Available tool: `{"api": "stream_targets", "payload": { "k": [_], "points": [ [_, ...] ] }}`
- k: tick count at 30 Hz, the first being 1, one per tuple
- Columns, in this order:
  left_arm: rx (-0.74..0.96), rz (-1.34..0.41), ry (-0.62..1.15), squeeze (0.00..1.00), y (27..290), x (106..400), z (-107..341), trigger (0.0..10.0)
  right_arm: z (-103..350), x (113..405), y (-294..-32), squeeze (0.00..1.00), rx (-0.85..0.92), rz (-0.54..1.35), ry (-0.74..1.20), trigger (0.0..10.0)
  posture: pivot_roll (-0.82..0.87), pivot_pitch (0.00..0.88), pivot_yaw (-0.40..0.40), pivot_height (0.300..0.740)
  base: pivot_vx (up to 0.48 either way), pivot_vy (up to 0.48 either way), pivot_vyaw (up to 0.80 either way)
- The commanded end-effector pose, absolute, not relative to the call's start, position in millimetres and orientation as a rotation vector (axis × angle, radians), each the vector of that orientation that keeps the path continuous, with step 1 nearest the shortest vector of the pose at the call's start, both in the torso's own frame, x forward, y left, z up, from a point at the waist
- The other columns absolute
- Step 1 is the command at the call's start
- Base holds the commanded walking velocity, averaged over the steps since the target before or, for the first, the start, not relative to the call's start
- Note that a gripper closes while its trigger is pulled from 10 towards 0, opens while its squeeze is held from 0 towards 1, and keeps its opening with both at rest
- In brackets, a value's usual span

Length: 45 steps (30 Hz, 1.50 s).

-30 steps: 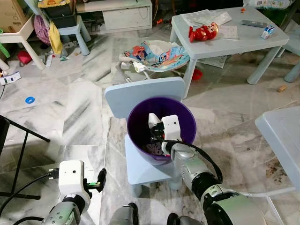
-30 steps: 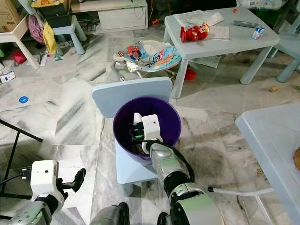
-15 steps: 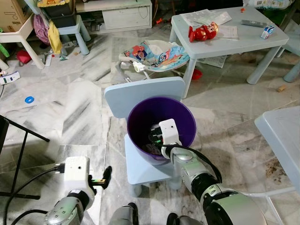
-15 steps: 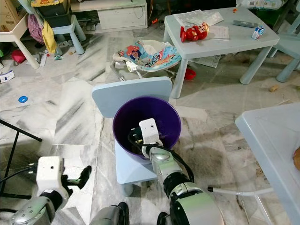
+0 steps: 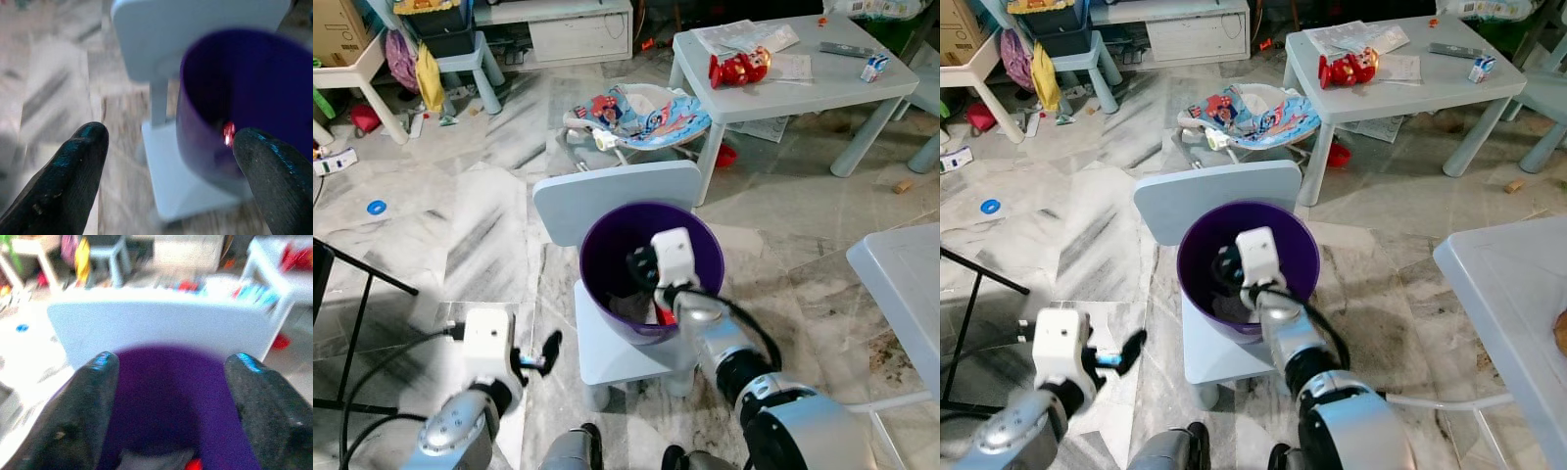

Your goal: Picking trash to rubbish bin

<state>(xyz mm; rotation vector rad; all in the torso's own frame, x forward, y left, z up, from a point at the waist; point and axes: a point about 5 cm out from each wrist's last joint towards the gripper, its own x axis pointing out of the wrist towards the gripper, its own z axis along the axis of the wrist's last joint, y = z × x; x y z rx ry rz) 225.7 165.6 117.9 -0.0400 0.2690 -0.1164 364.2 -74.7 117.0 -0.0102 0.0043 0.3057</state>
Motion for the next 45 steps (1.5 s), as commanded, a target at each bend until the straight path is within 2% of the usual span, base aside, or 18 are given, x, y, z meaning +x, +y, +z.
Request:
{"api": "stream_targets", "payload": {
  "k": [1,7,11,18,26,30,31,33,34,38,45],
  "points": [
    [-0.022,-0.120,0.246,0.00,163,230,118,10.0,120,360,-82,1.00,0.023,0.301,-0.028,10.0,0.22,0.154,-0.004,0.740,0.000,0.000,0.00],
    [-0.014,-0.173,0.140,0.00,150,244,130,10.0,136,332,-104,1.00,0.027,0.273,-0.151,10.0,0.14,0.145,0.016,0.740,0.000,0.000,0.00],
    [-0.034,-0.123,0.109,0.00,152,255,133,10.0,163,308,-123,1.00,0.000,0.223,-0.281,10.0,0.09,0.144,0.036,0.740,0.000,0.000,0.00],
    [-0.013,-0.115,0.088,0.00,146,272,132,10.0,171,283,-155,1.00,0.000,0.117,-0.242,10.0,0.00,0.143,0.052,0.740,0.000,0.000,0.00],
    [0.038,-0.117,0.028,0.00,144,282,137,10.0,182,274,-171,1.00,-0.014,0.058,-0.221,10.0,-0.02,0.147,0.052,0.740,0.000,0.000,0.00],
    [0.178,-0.180,-0.173,0.00,134,276,160,10.0,196,277,-171,1.00,0.030,0.040,-0.239,10.0,0.00,0.148,0.043,0.740,0.000,0.000,0.00],
    [0.198,-0.179,-0.203,0.00,133,274,163,10.0,198,277,-171,0.75,0.039,0.045,-0.241,10.0,0.01,0.148,0.039,0.740,0.000,0.000,0.00],
    [0.198,-0.187,-0.224,0.00,132,273,166,10.0,200,278,-170,0.75,0.048,0.049,-0.241,10.0,0.01,0.148,0.039,0.740,0.000,0.000,0.00],
    [0.209,-0.181,-0.243,0.00,133,272,167,10.0,200,280,-169,0.00,0.070,0.053,-0.234,10.0,0.01,0.148,0.038,0.740,0.000,0.000,0.00],
    [0.222,-0.170,-0.260,0.00,133,270,168,10.0,198,282,-168,0.00,0.122,0.059,-0.210,10.0,0.02,0.149,0.033,0.740,0.000,0.000,0.00],
    [0.201,-0.160,-0.250,0.00,134,272,169,10.0,193,281,-167,0.00,0.111,0.059,-0.182,10.0,0.02,0.157,0.032,0.740,0.000,0.000,0.00]
  ]
}}
